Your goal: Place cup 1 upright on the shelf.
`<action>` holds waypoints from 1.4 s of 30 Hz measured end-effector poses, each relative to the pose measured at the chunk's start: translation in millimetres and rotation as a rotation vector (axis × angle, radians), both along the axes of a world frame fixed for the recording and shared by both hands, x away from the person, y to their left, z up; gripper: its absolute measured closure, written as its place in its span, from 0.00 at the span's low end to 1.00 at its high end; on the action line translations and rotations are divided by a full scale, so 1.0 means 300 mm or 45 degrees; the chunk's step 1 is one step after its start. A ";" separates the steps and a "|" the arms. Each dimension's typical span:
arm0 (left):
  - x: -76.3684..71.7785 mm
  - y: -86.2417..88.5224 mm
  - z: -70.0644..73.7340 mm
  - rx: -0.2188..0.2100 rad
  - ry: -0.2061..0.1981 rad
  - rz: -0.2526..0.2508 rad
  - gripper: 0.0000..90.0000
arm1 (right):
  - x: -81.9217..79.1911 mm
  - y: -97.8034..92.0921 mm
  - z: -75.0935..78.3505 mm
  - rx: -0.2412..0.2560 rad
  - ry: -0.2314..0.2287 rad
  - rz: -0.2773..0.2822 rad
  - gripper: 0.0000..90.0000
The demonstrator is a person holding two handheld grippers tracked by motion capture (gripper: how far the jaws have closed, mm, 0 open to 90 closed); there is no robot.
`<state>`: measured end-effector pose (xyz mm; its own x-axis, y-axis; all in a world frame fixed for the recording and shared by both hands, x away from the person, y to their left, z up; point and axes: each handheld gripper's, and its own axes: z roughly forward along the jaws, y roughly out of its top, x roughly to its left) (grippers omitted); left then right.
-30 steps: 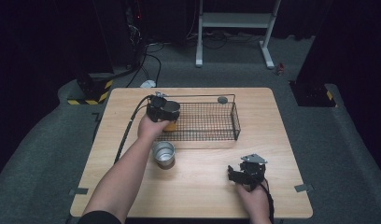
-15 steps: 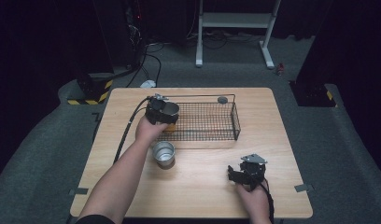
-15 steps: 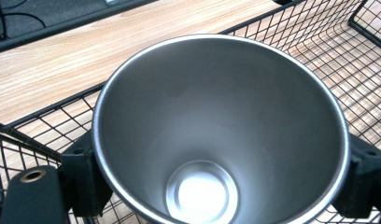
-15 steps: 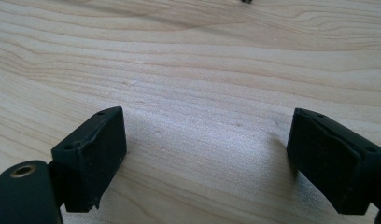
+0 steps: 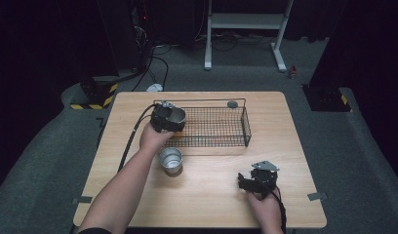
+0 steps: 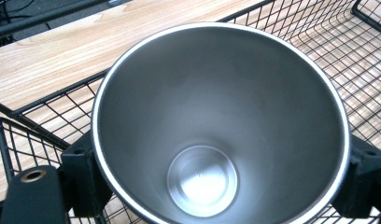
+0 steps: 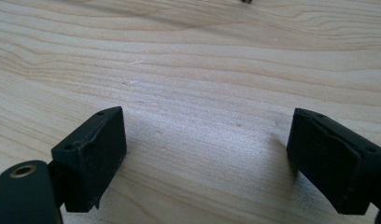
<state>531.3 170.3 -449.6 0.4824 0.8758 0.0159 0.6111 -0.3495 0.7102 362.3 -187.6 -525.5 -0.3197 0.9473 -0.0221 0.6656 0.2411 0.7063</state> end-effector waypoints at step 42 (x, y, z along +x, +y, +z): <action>-0.026 0.029 0.030 -0.039 -0.030 0.075 0.00 | 0.001 0.001 0.000 0.001 0.002 0.000 0.13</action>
<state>523.6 179.0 -440.6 0.4295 0.9031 -0.0002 0.6128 -0.2913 0.7346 362.7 -187.4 -525.4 -0.3194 0.9474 -0.0206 0.6670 0.2402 0.7053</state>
